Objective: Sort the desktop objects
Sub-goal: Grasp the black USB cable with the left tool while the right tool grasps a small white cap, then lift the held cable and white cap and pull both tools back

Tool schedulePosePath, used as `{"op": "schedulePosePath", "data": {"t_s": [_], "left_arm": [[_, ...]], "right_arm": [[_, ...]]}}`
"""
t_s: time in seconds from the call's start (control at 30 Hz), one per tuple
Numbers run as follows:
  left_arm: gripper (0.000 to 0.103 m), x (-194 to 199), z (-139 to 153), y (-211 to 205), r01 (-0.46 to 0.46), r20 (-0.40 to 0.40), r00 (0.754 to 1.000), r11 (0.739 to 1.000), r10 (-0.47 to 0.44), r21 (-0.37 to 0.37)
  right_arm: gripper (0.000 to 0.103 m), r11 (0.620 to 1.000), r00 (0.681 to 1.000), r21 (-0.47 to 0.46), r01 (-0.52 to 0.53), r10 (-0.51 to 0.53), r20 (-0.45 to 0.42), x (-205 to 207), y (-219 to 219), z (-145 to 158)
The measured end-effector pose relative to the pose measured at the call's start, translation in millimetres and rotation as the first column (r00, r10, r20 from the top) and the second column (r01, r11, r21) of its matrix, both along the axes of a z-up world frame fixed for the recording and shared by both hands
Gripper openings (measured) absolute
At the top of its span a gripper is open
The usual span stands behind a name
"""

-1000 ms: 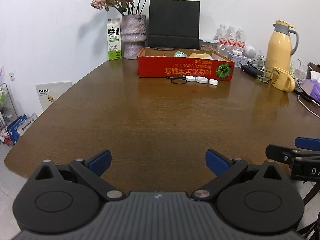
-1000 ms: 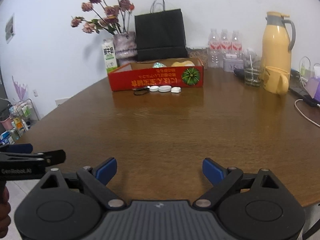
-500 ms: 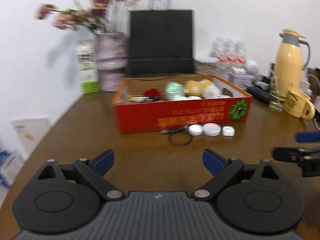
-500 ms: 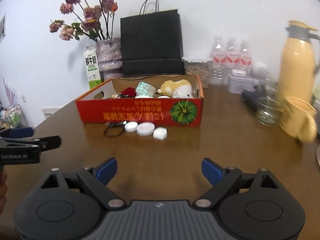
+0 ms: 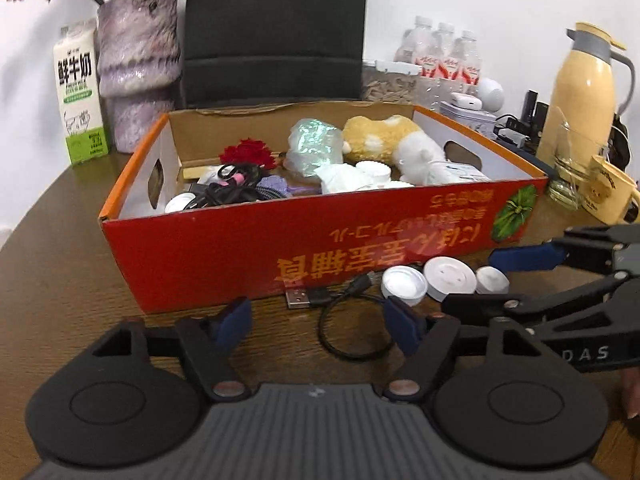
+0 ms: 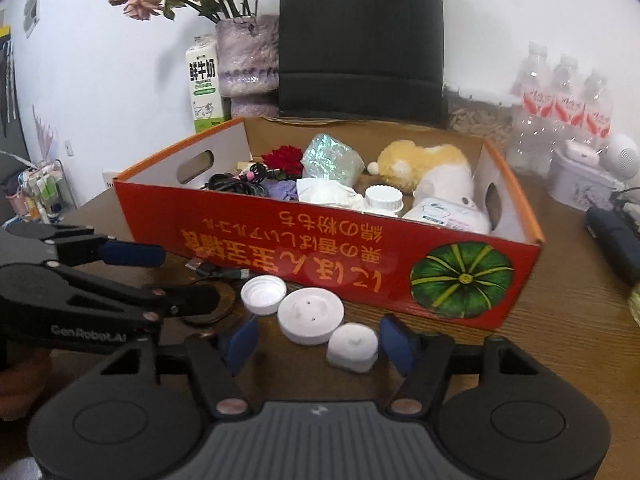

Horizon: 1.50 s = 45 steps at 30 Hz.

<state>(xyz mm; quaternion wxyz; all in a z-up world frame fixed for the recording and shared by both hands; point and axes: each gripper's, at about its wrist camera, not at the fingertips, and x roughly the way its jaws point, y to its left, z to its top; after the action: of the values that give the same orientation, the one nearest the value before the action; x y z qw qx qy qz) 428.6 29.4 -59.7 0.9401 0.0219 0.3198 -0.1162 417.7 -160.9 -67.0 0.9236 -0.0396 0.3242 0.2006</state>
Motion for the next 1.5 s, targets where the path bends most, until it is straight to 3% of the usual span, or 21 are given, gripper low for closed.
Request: {"op": "schedulePosePath", "data": {"t_s": [0.07,0.3,0.33,0.4,0.43,0.5,0.6,0.9,1.03,1.5], "left_arm": [[0.061,4.8,-0.9,0.9,-0.024,-0.003,1.000,1.000,0.024,0.015],[0.056,6.9,-2.5,-6.4,-0.013,0.005,1.000,0.999,0.012,0.052],[0.054,7.2,-2.5,-6.4,-0.019,0.005,1.000,0.998,0.018,0.052],[0.029,6.2,-2.2,-7.5,-0.027,0.011,1.000,0.999,0.027,0.047],[0.026,5.2,-1.9,-9.0,-0.026,0.013,1.000,0.999,0.025,0.048],[0.025,0.9,-2.1,-12.9,-0.012,0.020,1.000,0.998,0.011,0.063],[0.025,-5.4,-1.9,-14.7,0.017,0.021,1.000,0.998,-0.019,0.060],[0.025,-48.9,1.4,-26.8,-0.026,0.063,0.998,0.993,0.019,0.111],[0.025,-88.3,14.4,-25.5,-0.051,0.091,0.995,0.998,0.046,0.043],[0.025,-208.2,55.5,-21.6,-0.088,0.127,0.988,0.996,0.090,-0.023]], "right_arm": [[0.066,1.000,1.000,0.004,-0.005,0.005,-0.006,2.1,0.0,-1.9],[0.064,1.000,1.000,0.009,-0.010,0.010,0.000,-5.7,-14.7,-5.1],[0.055,1.000,1.000,0.018,-0.006,0.006,-0.001,-6.0,-17.6,-4.6],[0.042,1.000,1.000,0.006,0.008,-0.008,0.000,-6.1,-19.8,-3.0],[0.035,1.000,1.000,0.004,0.006,-0.006,0.001,-7.1,-20.5,-2.7],[0.026,1.000,1.000,-0.008,0.004,-0.004,0.011,-10.6,-19.7,-3.0],[0.026,0.999,0.999,-0.033,0.006,-0.005,0.031,-17.8,-17.4,-3.6],[0.026,1.000,0.999,-0.017,0.016,-0.015,0.039,-40.6,-18.9,-0.6],[0.026,0.999,0.997,0.030,0.040,-0.042,0.058,-60.5,-24.4,7.7],[0.026,0.993,0.991,0.102,0.065,-0.076,0.111,-195.7,-33.6,36.7]]}}
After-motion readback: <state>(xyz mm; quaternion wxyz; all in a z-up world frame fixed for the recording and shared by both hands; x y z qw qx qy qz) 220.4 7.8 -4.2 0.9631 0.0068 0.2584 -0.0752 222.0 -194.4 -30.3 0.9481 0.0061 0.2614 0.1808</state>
